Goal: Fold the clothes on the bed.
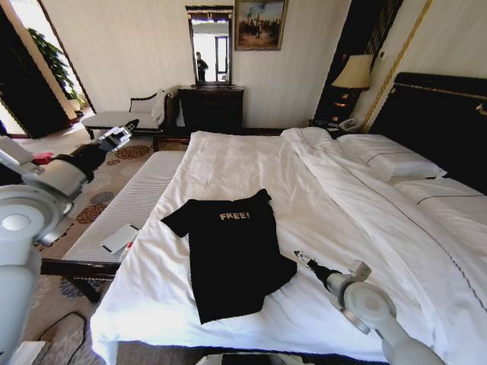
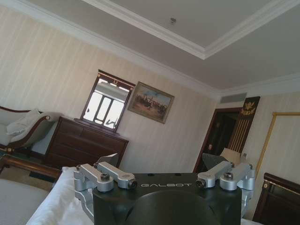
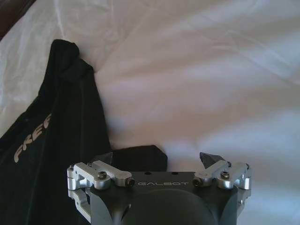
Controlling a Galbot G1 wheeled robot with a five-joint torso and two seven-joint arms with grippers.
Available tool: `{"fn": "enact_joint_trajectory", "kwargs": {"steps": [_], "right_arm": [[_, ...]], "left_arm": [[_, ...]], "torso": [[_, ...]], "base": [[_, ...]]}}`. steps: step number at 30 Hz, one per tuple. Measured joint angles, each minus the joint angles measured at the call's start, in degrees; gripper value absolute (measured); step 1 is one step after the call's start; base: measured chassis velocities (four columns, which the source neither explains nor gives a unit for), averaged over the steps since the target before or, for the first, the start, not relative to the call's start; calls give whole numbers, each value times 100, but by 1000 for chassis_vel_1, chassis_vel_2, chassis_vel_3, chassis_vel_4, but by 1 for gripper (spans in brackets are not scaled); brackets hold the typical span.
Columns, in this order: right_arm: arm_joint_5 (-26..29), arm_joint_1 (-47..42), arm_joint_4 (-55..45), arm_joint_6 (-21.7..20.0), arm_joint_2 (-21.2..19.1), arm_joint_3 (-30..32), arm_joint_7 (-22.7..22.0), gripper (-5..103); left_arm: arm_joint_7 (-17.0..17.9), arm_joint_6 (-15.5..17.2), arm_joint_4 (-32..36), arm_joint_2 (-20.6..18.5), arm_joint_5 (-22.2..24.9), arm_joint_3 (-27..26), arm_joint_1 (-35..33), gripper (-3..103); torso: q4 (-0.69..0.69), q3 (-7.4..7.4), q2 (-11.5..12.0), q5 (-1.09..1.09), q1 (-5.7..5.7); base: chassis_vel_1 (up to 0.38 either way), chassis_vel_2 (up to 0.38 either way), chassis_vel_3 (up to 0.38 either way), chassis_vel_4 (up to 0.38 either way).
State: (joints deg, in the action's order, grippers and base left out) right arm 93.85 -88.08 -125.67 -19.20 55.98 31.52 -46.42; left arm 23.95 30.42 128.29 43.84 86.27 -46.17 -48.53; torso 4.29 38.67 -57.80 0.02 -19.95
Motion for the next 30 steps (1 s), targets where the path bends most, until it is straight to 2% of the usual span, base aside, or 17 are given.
{"fn": "enact_joint_trajectory", "kwargs": {"steps": [6,10,11,12,13,14,17,18,20,21,23,24,26,27,28,30], "right_arm": [[89,46,283,43,198,-57,-21,100],[383,215,334,45,309,-43,-86,101],[407,240,334,46,321,-45,-102,97],[414,252,334,51,321,-50,-110,97],[423,259,325,68,316,-60,-121,92],[423,259,325,68,316,-60,-121,92],[448,226,294,128,284,-65,-121,77],[448,226,294,128,284,-65,-121,77],[451,184,276,135,300,-65,-122,65],[450,174,271,135,313,-73,-128,65],[449,169,257,132,330,-95,-153,54],[449,169,257,132,330,-95,-153,54],[425,164,255,126,346,-125,-167,43],[410,161,255,126,350,-133,-168,43],[376,153,255,127,354,-139,-168,33],[364,149,255,129,355,-139,-169,33]], "left_arm": [[-4,40,47,223,-96,-1,-111,100],[-62,51,7,349,-224,14,-141,100],[-69,57,-20,369,-242,23,-133,100],[-74,61,-41,379,-249,27,-121,100],[-80,61,-69,384,-259,26,-105,100],[-80,61,-69,384,-259,26,-105,100],[-96,62,-104,392,-261,-9,-105,100],[-96,62,-104,392,-261,-9,-105,100],[-97,60,-123,410,-259,-15,-119,100],[-98,59,-131,415,-259,-16,-119,100],[-98,56,-154,418,-261,-16,-116,100],[-98,56,-154,418,-261,-16,-116,100],[-98,49,-177,420,-269,-22,-118,100],[-98,46,-182,421,-271,-29,-129,100],[-98,41,-188,421,-279,-40,-159,100],[-98,39,-189,421,-282,-46,-172,100]], "torso": [[2,1,0,-2,0],[1,1,0,-2,-1],[0,1,0,-1,-1],[0,1,0,-1,-1],[1,1,0,-2,-1],[1,1,0,-2,-1],[1,1,0,-2,-1],[1,1,0,-2,-1],[2,1,0,-1,-1],[2,1,0,-2,-1],[2,1,0,-1,-1],[2,1,0,-1,-1],[2,1,0,-2,-1],[2,1,0,-2,-1],[2,1,0,-2,-1],[2,1,0,-2,-1]], "base": [[0,0,0,0],[0,0,0,0],[0,0,0,0],[0,0,0,0],[0,0,0,0],[0,0,0,0],[0,0,0,0],[0,0,0,0],[0,0,0,0],[0,0,0,0],[0,0,0,0],[0,0,0,0],[0,0,0,0],[0,0,0,0],[0,0,0,0],[0,0,0,0]]}}
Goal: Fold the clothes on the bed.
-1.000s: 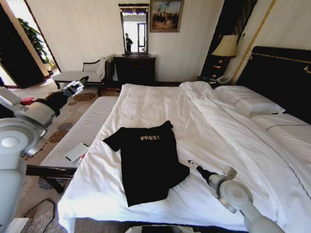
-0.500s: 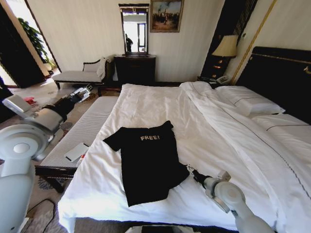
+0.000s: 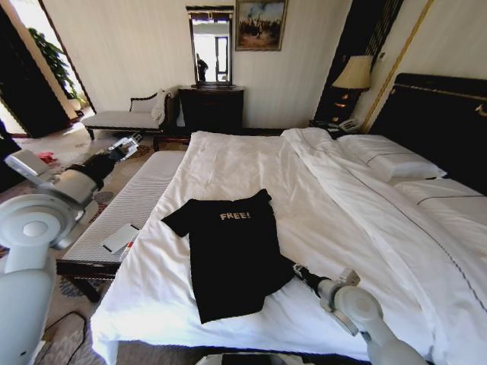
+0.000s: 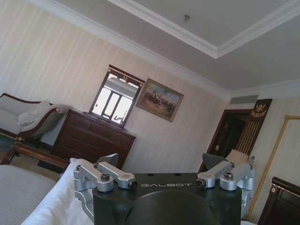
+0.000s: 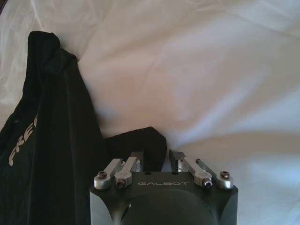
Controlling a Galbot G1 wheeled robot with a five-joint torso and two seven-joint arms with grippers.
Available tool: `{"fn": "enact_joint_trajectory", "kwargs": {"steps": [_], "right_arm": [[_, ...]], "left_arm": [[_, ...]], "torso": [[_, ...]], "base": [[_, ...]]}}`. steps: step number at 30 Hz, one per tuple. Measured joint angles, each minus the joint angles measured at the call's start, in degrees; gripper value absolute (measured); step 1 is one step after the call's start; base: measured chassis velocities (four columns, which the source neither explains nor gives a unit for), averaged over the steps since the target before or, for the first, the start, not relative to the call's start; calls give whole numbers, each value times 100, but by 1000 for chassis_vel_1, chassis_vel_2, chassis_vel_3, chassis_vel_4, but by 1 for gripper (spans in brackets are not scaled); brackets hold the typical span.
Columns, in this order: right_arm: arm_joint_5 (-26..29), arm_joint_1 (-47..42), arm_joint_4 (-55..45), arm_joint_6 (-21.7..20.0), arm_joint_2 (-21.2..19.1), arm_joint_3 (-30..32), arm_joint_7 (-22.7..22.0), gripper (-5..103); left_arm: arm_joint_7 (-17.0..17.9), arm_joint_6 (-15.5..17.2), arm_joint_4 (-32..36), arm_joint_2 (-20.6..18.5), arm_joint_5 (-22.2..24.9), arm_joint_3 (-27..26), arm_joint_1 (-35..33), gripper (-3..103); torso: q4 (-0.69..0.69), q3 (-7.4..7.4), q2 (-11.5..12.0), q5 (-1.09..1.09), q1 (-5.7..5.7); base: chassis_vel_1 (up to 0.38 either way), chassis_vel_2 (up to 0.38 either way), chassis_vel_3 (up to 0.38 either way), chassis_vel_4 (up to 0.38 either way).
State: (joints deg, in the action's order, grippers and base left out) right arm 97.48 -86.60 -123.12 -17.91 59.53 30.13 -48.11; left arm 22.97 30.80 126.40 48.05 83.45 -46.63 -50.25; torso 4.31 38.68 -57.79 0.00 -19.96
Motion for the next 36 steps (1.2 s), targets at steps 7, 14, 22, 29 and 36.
{"fn": "enact_joint_trajectory", "kwargs": {"steps": [7,14,22,29,36], "right_arm": [[-77,-179,-178,43,2,3,4,6],[-169,-437,-425,287,20,93,120,0],[-518,-1323,-848,874,-11,351,101,0],[-687,-1598,-869,1113,-35,580,-27,0],[-761,-1711,-899,1146,-64,637,-157,0]], "left_arm": [[-1,-30,-32,-4,-87,-58,-78,100],[-1,-62,-17,-1,-142,-68,-93,100],[-1,-103,38,39,-204,-215,-245,100],[5,-108,111,141,-261,-228,-298,100],[8,-113,87,99,-302,-201,-277,100]], "torso": [[0,0,0,0,0],[0,0,0,0,0],[-1,-1,0,0,0],[-1,-1,0,0,0],[0,-1,0,0,0]], "base": [[0,0,0,0],[0,0,0,0],[0,0,0,0],[0,0,0,0],[0,0,0,0]]}}
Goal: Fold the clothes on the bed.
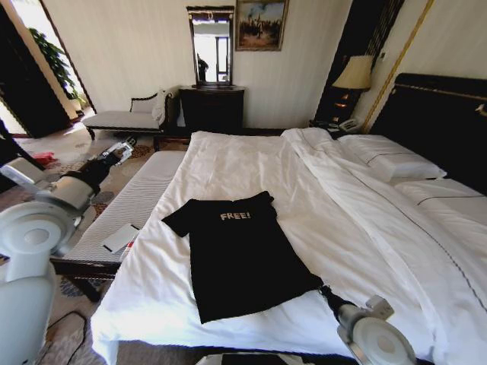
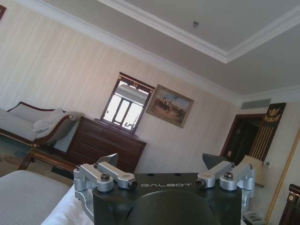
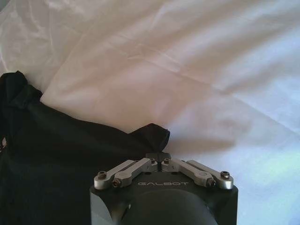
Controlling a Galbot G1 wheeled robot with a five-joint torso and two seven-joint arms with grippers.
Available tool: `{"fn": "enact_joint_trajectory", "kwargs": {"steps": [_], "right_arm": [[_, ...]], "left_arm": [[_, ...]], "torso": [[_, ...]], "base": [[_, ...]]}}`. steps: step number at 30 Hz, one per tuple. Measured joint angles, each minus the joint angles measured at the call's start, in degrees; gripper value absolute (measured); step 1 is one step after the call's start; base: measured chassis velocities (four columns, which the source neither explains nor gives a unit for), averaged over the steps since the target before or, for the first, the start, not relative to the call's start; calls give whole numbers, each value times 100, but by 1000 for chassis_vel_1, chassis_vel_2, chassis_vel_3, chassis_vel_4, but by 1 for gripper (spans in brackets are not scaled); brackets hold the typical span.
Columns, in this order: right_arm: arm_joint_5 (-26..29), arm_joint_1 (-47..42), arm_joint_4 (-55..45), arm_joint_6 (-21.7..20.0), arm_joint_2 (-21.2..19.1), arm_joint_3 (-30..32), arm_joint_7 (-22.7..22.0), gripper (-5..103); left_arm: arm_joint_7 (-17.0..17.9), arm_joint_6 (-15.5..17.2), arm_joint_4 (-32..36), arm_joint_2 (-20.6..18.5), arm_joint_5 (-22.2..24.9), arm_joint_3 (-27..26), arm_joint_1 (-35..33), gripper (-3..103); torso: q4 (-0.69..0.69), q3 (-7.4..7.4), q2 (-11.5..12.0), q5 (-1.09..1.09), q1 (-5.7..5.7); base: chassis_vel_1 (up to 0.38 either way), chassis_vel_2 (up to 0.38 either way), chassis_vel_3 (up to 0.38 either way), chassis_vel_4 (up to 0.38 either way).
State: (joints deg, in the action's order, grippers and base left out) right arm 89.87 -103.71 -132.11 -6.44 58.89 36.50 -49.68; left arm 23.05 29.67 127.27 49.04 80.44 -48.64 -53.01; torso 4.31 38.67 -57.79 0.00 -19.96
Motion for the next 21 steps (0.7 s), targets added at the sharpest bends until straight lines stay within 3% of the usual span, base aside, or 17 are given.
{"fn": "enact_joint_trajectory", "kwargs": {"steps": [5,15,17,20,21], "right_arm": [[-105,-73,-2,20,17,1,-156,0],[-600,-77,51,152,78,119,-878,-1],[-732,-41,-12,150,84,122,-1024,9],[-923,-4,-57,186,93,112,-1095,15],[-1206,52,-78,299,105,89,-1133,20]], "left_arm": [[2,-1,-12,-37,0,2,0,100],[34,-1,28,-63,-2,30,8,100],[61,-1,72,-94,-3,23,-1,100],[80,3,113,-125,-1,-2,-23,100],[102,7,154,-154,5,-27,-46,100]], "torso": [[-1,0,0,0,0],[1,1,0,0,0],[5,1,0,1,0],[3,1,0,0,0],[1,1,0,1,0]], "base": [[0,0,0,0],[0,0,0,0],[0,0,0,0],[0,0,0,0],[0,0,0,0]]}}
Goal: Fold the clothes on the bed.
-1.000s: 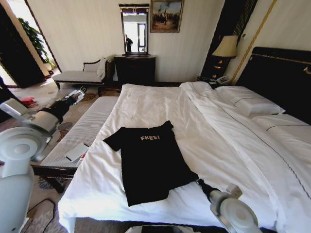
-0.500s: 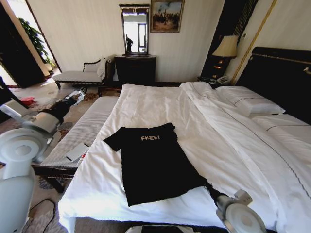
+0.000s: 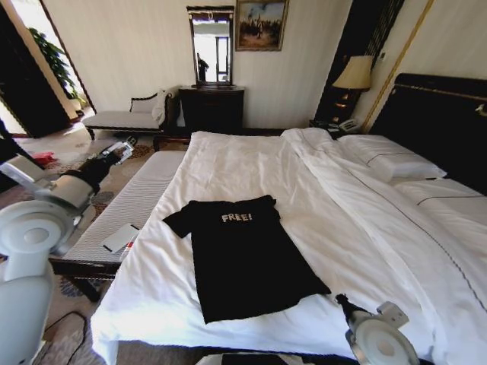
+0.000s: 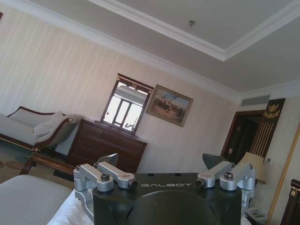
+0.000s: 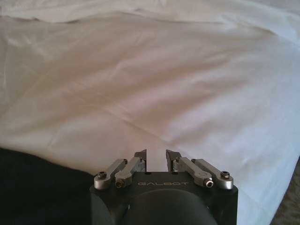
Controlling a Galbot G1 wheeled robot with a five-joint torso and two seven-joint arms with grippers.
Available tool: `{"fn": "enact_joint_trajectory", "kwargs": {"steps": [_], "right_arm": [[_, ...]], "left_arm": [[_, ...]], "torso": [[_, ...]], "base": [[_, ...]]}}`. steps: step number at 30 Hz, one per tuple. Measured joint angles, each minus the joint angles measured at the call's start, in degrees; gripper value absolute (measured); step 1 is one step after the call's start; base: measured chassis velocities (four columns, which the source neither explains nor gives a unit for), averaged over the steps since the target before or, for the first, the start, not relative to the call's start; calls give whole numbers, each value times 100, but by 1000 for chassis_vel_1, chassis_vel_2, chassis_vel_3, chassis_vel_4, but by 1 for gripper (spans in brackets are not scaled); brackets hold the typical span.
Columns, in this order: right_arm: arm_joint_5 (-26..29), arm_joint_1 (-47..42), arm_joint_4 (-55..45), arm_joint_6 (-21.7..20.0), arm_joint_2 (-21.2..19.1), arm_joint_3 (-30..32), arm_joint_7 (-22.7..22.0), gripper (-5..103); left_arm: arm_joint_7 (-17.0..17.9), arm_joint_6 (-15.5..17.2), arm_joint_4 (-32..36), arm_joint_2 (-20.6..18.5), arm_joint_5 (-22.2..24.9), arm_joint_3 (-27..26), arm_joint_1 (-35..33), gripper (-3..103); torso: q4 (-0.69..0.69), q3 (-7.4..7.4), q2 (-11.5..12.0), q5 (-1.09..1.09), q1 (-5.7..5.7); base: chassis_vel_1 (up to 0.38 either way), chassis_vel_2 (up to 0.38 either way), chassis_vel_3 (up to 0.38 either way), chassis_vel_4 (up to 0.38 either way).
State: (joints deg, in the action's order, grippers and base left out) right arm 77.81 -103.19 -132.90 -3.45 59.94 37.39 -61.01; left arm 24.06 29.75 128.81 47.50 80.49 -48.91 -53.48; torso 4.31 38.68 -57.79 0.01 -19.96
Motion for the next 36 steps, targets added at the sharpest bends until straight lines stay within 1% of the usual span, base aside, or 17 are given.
{"fn": "enact_joint_trajectory", "kwargs": {"steps": [2,5,7,8,9,12,13,14,18,20,22,24,26,29,30,34,36], "right_arm": [[-283,100,-19,132,3,-5,0,31],[-444,256,-34,175,-35,-2,56,37],[-469,741,-23,157,-256,-41,490,47],[-469,741,-23,157,-256,-41,490,47],[-425,881,-1,135,-312,-81,634,52],[164,1714,188,-233,-650,-367,1635,63],[164,1714,188,-233,-650,-367,1635,63],[458,1998,280,-439,-743,-456,1972,69],[1352,3162,859,-919,-894,-906,2840,90],[1432,3466,1020,-979,-897,-1076,2982,90],[1547,4256,1493,-1090,-861,-1667,3213,99],[1506,4778,1930,-1149,-773,-2205,3297,100],[1455,4955,2112,-1174,-732,-2404,3338,100],[1121,5627,2852,-1191,-502,-3112,3499,100],[1121,5627,2852,-1191,-502,-3112,3499,100],[449,6332,3915,-903,-210,-3663,3939,100],[333,6453,4128,-843,-163,-3727,4002,100]], "left_arm": [[32,7,48,-35,18,-36,-29,100],[68,15,82,-58,53,-79,-46,100],[186,47,135,-71,240,-218,-94,100],[186,47,135,-71,240,-218,-94,100],[215,54,144,-71,284,-254,-113,100],[334,79,167,-98,460,-402,-211,100],[334,79,167,-98,460,-402,-211,100],[351,84,144,-117,513,-370,-170,100],[365,114,115,-259,593,-269,-136,100],[374,123,157,-290,619,-324,-190,100],[477,148,278,-363,769,-565,-323,100],[546,175,349,-421,883,-756,-386,100],[565,180,359,-441,901,-806,-399,100],[613,196,389,-474,910,-875,-454,100],[613,196,389,-474,910,-875,-454,100],[622,209,433,-416,823,-862,-579,100],[622,211,436,-408,813,-861,-593,100]], "torso": [[0,0,0,0,0],[2,0,0,0,0],[1,0,0,-1,0],[1,0,0,-1,0],[0,0,0,-1,0],[-4,0,1,0,0],[-4,0,1,0,0],[-5,1,1,0,0],[8,1,1,-1,0],[4,1,1,-2,0],[-3,1,1,-1,-1],[-5,1,1,-1,-1],[-4,1,1,0,-1],[0,1,1,1,-1],[0,1,1,1,-1],[-1,1,1,-1,-1],[0,1,1,1,-1]], "base": [[0,0,0,0],[0,0,0,0],[0,0,0,0],[0,0,0,0],[0,0,0,0],[0,0,0,0],[0,0,0,0],[0,0,0,0],[0,0,0,0],[0,0,0,0],[0,0,0,0],[0,0,0,0],[0,0,0,0],[0,0,0,0],[0,0,0,0],[0,0,0,0],[0,0,0,0]]}}
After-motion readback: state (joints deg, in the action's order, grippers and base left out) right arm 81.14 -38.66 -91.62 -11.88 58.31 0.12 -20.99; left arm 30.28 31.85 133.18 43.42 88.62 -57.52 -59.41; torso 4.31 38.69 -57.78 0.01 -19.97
